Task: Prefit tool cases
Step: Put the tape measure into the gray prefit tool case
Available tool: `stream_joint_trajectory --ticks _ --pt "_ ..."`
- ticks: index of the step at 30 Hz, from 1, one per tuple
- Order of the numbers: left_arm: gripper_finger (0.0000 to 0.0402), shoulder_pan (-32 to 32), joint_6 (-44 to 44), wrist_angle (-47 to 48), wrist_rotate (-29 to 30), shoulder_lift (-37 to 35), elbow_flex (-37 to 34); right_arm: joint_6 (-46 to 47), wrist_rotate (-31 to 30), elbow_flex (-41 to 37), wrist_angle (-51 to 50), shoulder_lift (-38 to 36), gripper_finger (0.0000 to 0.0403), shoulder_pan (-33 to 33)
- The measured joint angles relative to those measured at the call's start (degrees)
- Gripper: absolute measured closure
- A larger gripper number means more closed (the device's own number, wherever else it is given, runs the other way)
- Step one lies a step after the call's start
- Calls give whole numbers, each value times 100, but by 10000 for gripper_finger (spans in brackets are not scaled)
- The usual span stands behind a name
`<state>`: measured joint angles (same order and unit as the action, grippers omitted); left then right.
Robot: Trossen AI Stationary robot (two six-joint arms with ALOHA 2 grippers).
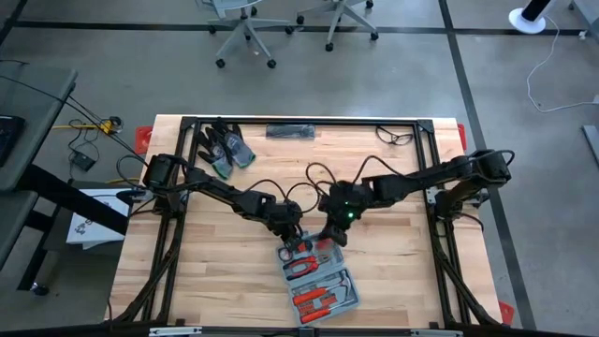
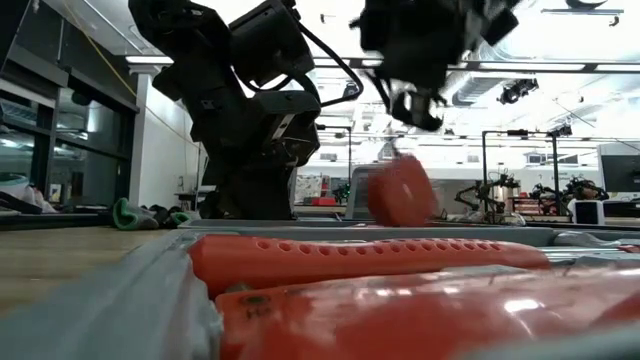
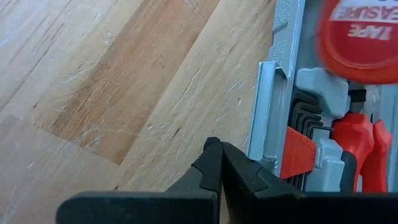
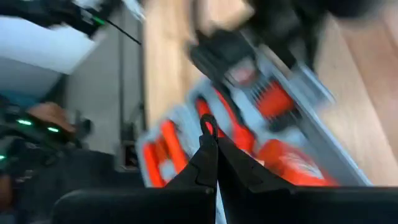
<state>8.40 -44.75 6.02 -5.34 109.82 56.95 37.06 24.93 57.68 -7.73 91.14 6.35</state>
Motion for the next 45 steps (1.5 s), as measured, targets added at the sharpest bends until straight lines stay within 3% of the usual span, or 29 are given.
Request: stream_joint_trajectory --ticks 8,45 --pt "401 -13 0 -24 66 0 -2 96 247 200 608 115 403 -172" --pt "401 28 517 817 81 -28 28 328 868 196 1363 791 403 -219"
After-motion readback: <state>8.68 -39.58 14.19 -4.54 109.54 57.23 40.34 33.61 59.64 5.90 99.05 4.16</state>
